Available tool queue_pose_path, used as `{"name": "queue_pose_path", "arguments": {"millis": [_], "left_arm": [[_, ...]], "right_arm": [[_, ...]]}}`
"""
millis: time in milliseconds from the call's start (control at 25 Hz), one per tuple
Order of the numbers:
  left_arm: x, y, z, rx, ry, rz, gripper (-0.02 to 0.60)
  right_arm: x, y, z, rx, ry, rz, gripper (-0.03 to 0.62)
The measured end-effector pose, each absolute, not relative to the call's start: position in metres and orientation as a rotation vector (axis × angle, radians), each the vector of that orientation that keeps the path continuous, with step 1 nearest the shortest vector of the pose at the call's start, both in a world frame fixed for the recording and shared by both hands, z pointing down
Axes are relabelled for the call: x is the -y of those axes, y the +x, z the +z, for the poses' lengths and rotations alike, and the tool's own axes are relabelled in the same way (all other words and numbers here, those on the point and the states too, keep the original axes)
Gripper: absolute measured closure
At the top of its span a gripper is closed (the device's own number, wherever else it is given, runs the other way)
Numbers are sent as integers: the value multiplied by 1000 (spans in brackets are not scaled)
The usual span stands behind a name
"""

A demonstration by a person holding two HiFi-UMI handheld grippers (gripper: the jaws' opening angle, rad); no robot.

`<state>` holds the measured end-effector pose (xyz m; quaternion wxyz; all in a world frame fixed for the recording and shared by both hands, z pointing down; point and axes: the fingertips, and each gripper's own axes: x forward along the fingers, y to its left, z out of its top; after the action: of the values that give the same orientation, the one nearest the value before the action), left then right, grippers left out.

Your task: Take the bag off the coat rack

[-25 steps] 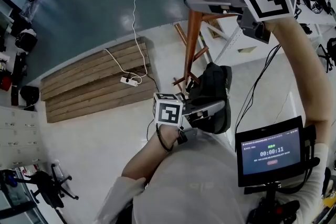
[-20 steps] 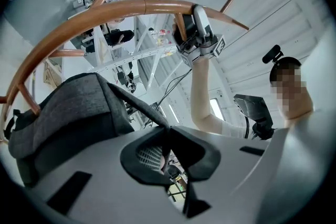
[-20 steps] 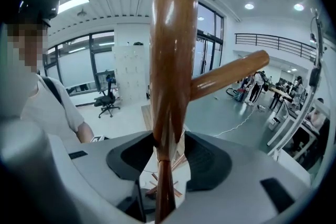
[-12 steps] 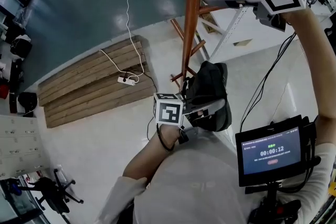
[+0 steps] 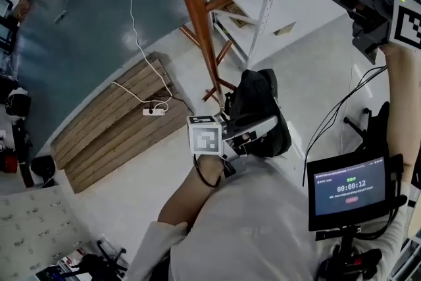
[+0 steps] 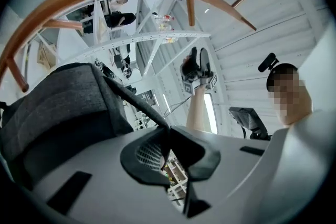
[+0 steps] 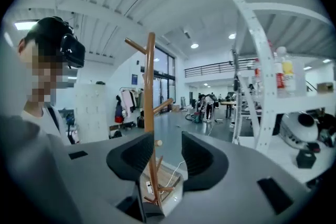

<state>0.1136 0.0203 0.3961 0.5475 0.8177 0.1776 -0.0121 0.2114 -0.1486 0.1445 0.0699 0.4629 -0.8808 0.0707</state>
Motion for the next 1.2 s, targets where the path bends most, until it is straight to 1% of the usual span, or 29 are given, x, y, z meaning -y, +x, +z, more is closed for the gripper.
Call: {"name": "queue_pose_path", "arguments": {"millis": [120,280,560,680,800,960,1200], "left_arm": [[-54,105,402,-527,1906,-5,546],[-51,109,405,-611,1797,20,546],[-37,150,402,-727,1745,95,546],[-45,171,416,-730,1742,127,546],[-79,177,418,-716,1742,137,546],[-124,180,393,-693,1771,101,546],[-167,200,380,-668,1789,47,546]], "right_arm": [[76,232,166,2673,1619,265,424],[-3,253,203,2651,1915,354,424],[-50,285,283,2470,2297,574,424],[-85,298,320,2456,2437,627,424],[-146,292,340,2449,2553,667,424],[-225,278,338,2419,2660,687,424],[-284,279,357,2465,2716,719,424]]}}
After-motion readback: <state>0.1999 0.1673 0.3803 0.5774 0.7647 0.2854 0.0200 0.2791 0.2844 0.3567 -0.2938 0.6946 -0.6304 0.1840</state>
